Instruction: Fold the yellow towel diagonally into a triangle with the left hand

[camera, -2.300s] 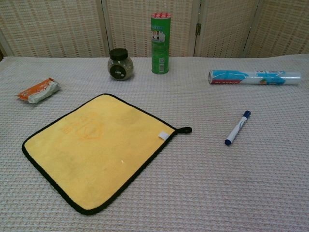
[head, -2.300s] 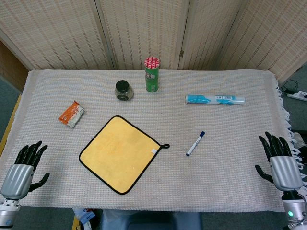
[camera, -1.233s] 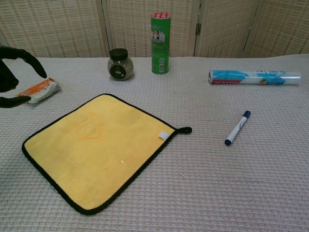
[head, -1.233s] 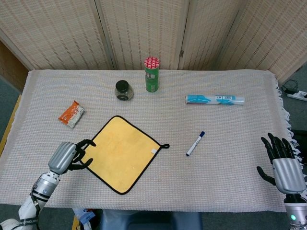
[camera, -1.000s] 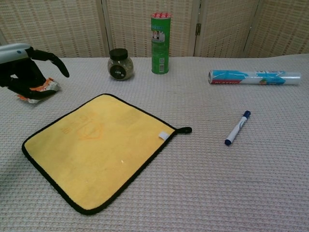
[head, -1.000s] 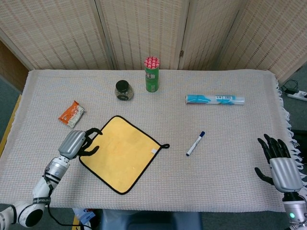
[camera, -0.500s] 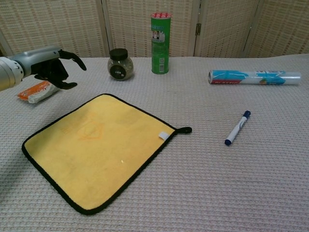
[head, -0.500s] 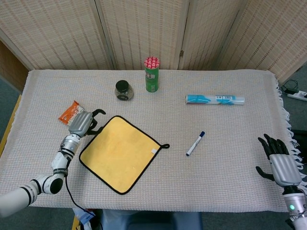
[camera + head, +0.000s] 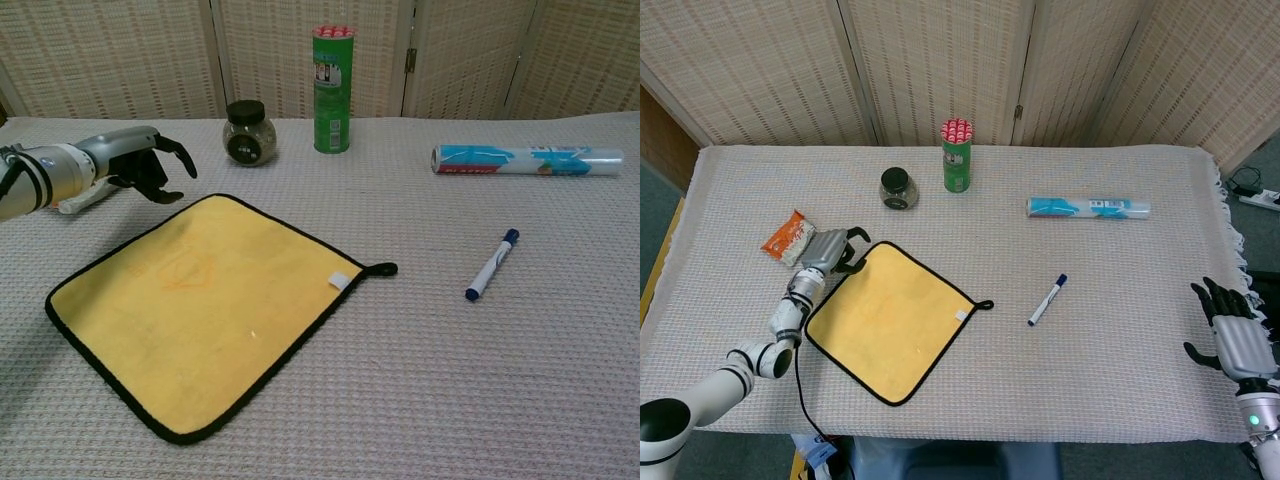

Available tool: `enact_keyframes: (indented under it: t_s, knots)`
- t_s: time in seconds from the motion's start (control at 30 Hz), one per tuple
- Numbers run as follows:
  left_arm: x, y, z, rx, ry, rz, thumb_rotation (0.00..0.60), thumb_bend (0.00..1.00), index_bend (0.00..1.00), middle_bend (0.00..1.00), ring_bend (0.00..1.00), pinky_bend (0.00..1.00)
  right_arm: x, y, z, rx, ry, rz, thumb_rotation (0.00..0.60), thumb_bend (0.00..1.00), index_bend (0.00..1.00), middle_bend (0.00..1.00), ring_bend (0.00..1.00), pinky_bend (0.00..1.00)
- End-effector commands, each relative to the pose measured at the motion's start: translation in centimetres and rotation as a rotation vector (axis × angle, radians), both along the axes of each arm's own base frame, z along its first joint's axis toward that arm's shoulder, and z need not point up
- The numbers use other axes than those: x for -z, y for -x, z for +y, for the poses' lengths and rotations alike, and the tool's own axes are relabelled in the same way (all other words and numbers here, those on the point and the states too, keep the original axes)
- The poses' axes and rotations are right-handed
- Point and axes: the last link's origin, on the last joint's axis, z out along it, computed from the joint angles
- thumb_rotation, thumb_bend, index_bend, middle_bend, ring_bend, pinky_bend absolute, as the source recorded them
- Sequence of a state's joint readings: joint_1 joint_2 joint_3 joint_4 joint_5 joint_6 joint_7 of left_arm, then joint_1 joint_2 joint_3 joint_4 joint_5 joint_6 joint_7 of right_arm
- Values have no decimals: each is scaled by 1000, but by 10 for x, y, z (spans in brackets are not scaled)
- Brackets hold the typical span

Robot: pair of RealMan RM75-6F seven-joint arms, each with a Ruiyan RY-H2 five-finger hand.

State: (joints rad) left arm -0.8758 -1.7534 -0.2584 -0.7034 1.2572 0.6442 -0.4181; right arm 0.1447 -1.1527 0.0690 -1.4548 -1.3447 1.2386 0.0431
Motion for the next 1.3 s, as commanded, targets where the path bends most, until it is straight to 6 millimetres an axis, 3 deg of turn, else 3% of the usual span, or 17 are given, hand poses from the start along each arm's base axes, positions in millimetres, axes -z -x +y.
enact_keyframes:
  t_s: [0.03,0.5,1.3]
  knots:
    - [18,-9,5,5,15,-38,600,410,427,1000,1000,1000,-1,4,0,17,2,1,600,335,0,0,0,0]
    - [27,-10,22,-64,3,-108,600,410,442,1000,1000,1000,-1,16,-1,66,-2,6,600,335,0,0,0,0]
    - [38,-14,26,-93,15,-72,600,411,369,1000,1000,1000,-5,21,3,88,-1,-9,600,335,0,0,0,0]
